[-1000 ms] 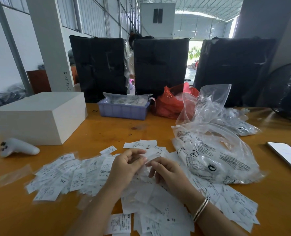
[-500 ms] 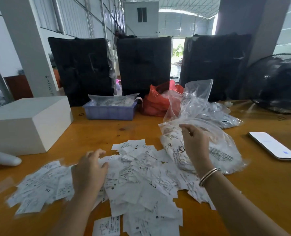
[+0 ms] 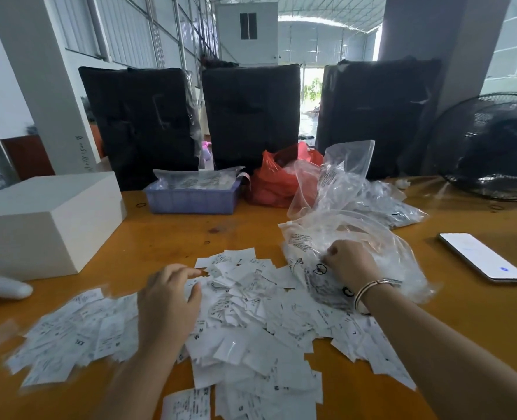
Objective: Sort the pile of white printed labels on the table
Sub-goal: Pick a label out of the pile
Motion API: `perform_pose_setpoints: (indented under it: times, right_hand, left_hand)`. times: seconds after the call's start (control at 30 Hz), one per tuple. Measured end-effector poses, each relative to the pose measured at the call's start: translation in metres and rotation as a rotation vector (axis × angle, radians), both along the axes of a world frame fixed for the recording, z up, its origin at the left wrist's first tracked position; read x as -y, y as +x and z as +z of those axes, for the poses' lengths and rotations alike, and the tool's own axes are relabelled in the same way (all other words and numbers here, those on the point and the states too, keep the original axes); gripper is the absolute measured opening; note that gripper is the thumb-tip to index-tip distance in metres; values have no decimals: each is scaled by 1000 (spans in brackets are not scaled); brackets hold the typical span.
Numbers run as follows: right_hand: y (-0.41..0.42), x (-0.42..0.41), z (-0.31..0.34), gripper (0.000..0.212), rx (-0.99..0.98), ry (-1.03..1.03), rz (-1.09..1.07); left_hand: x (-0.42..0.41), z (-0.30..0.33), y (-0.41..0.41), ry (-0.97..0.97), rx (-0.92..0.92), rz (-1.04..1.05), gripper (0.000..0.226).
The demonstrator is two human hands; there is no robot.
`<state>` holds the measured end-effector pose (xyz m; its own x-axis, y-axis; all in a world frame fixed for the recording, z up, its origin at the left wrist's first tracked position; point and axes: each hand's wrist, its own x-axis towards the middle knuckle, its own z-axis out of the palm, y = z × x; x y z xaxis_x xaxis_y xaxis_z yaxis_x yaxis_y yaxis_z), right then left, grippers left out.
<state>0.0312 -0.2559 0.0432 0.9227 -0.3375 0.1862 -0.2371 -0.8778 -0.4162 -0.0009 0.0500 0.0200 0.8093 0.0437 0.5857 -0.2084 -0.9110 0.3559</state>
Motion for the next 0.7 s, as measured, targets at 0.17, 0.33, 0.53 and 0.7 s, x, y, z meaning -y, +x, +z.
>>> perform_pose_setpoints:
  times: [0.17,0.33,0.53,0.7]
  right_hand:
    - [-1,5,-2,17,120,127,-55]
    - [-3,10,0,37,222,92,-40]
    - [-24,-34,26,11,645,316,215]
    - [-49,-102,18,8,262,839,555]
  left_hand:
    - [1,0,0,0,-2,-18,18]
    - [2,1,-2,-19,6,-31,21]
    - [10,6,-7,-167,47,-204,17]
    - [19,9,-18,-424,-236,-496,39]
